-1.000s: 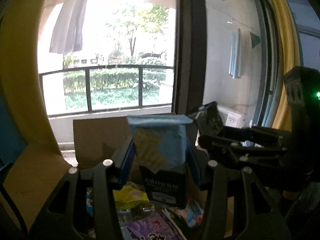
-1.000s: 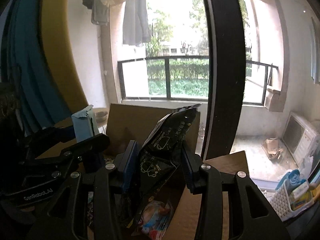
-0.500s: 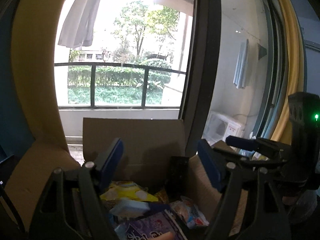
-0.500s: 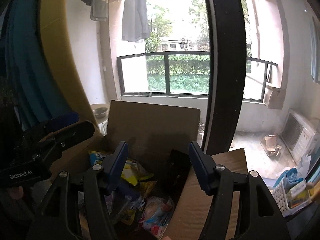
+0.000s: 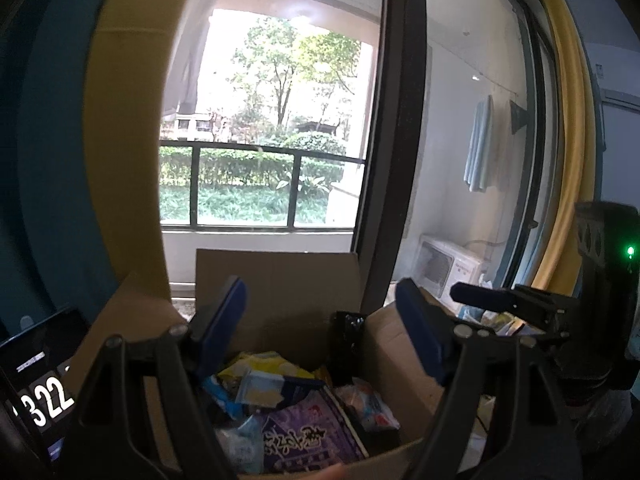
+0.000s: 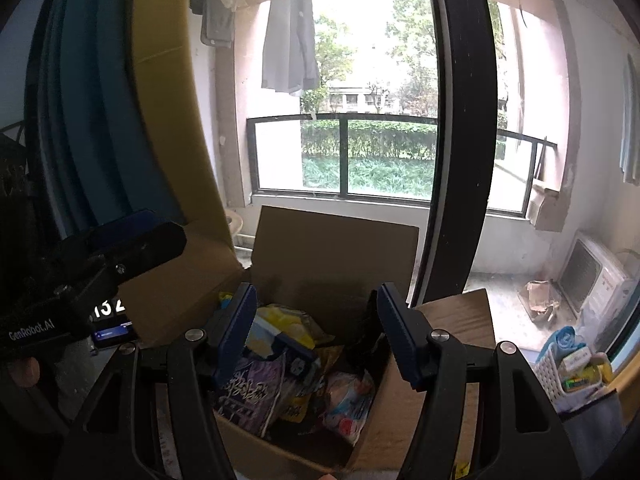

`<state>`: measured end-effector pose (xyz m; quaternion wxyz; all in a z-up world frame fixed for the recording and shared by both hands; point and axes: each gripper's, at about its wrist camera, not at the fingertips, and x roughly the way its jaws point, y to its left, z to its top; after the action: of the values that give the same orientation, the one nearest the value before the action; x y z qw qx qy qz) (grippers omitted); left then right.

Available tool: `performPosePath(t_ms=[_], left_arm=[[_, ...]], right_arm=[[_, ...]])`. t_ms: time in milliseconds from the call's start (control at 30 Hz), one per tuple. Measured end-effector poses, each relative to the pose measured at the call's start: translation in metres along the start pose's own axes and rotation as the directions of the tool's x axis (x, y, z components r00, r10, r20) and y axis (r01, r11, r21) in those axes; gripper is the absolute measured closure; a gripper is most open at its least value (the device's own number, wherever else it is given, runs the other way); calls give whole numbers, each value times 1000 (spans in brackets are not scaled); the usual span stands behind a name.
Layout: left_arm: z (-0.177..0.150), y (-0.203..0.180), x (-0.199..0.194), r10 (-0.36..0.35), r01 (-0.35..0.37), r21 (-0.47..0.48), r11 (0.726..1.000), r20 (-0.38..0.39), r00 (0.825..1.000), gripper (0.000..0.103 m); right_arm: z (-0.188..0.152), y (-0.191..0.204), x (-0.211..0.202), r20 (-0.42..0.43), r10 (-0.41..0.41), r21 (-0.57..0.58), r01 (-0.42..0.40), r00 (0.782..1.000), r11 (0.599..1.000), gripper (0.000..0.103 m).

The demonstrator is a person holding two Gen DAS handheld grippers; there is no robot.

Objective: Organize snacks
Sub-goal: 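Lower both tools into the cardboard box and open them, releasing both items, then move both tools back to the remaining snacks on the table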

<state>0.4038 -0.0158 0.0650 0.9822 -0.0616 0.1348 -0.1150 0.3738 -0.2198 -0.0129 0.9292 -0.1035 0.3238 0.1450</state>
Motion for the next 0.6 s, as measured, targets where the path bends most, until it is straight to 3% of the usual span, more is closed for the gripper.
performPosePath(t_ms=[600], left_arm=[[-22, 11, -83, -4, 5, -30, 1000, 12, 1000, 24]], right_arm=[[-28, 38, -56, -5, -9, -11, 9, 1000, 1000, 37]])
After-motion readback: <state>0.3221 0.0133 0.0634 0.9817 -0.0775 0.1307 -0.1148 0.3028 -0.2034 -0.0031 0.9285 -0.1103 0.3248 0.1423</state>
